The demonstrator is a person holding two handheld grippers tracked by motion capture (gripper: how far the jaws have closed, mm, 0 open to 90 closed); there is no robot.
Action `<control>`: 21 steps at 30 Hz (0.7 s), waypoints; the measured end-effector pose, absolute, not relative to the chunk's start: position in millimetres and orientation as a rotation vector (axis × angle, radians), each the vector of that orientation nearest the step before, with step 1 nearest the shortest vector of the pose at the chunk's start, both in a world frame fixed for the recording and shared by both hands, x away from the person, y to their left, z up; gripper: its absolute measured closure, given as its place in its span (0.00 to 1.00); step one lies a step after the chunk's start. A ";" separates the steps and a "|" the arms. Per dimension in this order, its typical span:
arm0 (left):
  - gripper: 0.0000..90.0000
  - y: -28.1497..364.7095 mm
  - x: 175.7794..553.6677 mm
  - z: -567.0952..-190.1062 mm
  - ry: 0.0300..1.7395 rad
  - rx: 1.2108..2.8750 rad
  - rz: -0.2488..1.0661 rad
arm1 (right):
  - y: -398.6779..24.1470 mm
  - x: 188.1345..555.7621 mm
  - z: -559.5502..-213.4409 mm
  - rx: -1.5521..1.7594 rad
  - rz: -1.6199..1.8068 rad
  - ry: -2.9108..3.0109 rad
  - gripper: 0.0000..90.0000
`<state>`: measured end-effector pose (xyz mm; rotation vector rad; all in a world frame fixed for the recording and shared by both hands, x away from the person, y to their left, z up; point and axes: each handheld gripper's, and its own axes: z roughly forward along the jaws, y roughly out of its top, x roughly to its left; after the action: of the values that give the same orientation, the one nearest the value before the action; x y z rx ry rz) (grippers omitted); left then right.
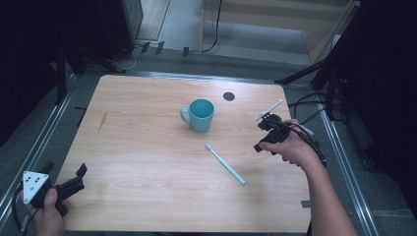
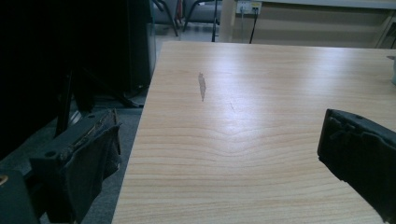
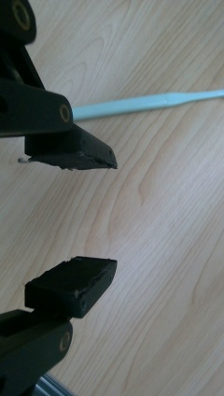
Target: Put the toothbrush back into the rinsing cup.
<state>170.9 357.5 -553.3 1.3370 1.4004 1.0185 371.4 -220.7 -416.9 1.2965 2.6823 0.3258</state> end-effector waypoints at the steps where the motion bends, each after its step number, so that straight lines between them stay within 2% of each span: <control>1: 0.00 357.5 170.8 -553.3 1.398 1.339 1.019 | -213.3 373.4 -418.1 1.288 0.308 2.700 0.52; 3: 0.00 357.2 170.5 -553.3 1.396 1.342 1.022 | -200.6 374.7 -421.7 1.250 0.257 2.725 0.57; 11: 0.00 357.0 170.6 -553.3 1.390 1.349 1.021 | -153.3 368.7 -439.9 1.190 0.174 2.809 0.64; 21: 0.00 357.1 170.9 -553.2 1.386 1.355 1.018 | -133.2 364.7 -463.2 1.223 0.130 2.872 0.75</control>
<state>170.9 357.1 -553.2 1.3546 1.3864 1.0179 364.7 -133.2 -463.2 1.2233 2.8722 0.1303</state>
